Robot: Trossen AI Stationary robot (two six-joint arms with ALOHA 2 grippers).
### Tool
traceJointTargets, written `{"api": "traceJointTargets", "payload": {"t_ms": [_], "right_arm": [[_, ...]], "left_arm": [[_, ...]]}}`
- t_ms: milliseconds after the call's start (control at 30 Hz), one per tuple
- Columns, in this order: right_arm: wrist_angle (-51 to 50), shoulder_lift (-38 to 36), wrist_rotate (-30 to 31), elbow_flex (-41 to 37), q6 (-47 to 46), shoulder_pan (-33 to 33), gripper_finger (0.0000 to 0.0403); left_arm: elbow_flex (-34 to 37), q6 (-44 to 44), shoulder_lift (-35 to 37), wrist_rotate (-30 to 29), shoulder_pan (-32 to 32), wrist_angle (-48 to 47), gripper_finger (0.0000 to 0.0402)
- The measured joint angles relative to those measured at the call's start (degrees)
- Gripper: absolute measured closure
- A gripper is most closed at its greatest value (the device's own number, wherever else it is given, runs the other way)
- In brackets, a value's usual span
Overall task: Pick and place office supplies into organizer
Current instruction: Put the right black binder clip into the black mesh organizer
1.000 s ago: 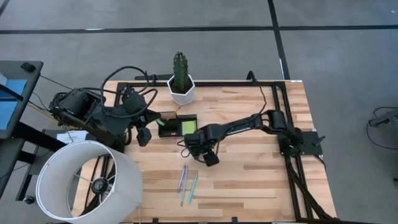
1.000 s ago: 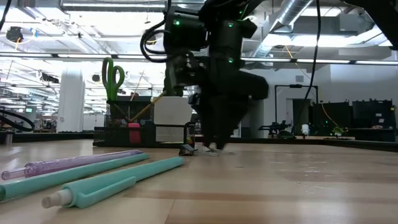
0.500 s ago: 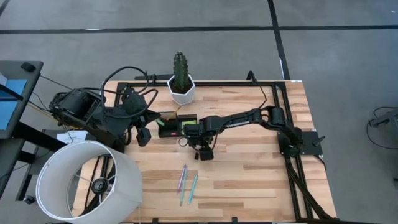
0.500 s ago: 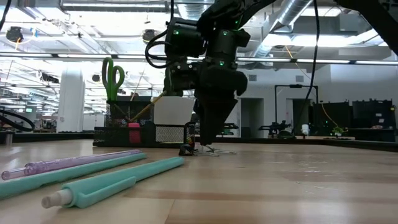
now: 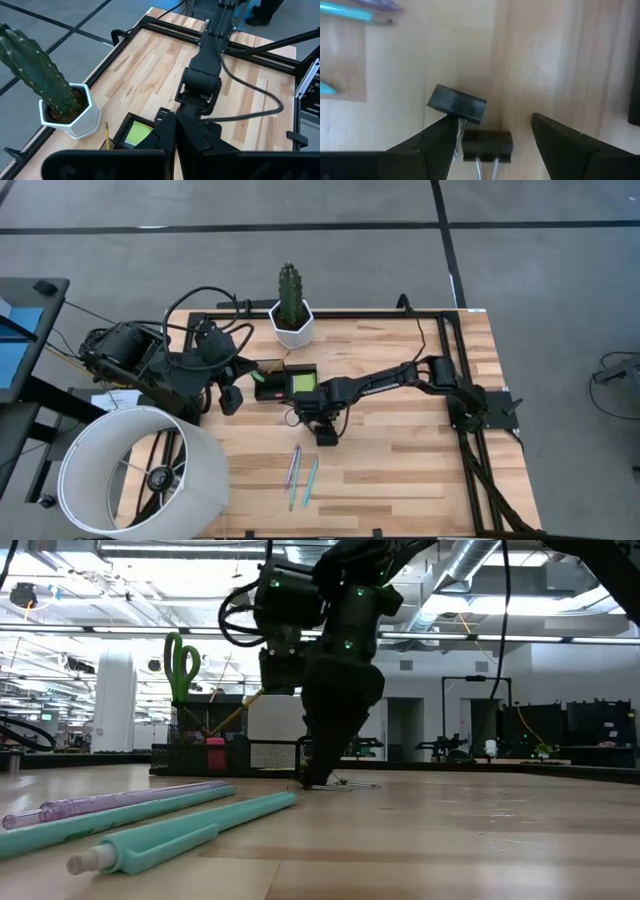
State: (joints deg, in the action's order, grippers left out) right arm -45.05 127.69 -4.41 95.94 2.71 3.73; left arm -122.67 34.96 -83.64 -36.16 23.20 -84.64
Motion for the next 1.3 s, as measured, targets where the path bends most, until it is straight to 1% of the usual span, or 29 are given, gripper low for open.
{"api": "traceJointTargets", "payload": {"t_ms": [67,167,367,600,733,933,1200,1300], "right_arm": [[-0.7,0.4,-0.6,0.1,-1.2,-0.5,0.0154],[-1.0,1.3,-3.9,0.2,-2.7,-1.4,0.0154],[-1.1,1.6,-4.3,0.1,-4.2,-1.5,0.0156],[-1.8,1.0,-3.7,0.1,-4.6,-1.1,0.0175],[-3.0,1.0,-3.8,0.1,-8.3,-1.2,0.0179],[-7.0,0.4,-3.4,-0.2,-4.3,-1.1,0.0179],[-5.9,0.5,-2.3,-0.2,-3.9,-0.2,0.0179],[-5.4,0.6,0.0,-0.2,-4.0,0.3,0.0179]], "left_arm": [[0.0,0.0,0.0,0.0,0.0,0.0,0.0402],[0.0,0.0,0.0,0.0,0.0,0.0,0.0402],[0.0,-0.3,0.0,0.0,0.0,-0.6,0.0402],[0.0,-0.3,0.0,0.0,0.0,-0.6,0.0402],[0.0,-0.3,0.0,1.0,0.0,-0.6,0.0402],[0.0,-0.3,0.0,1.8,0.0,-0.6,0.0401],[0.0,-0.2,0.0,1.8,0.0,-0.6,0.0401],[0.0,-0.2,0.0,1.8,0.0,-0.6,0.0401]]}}
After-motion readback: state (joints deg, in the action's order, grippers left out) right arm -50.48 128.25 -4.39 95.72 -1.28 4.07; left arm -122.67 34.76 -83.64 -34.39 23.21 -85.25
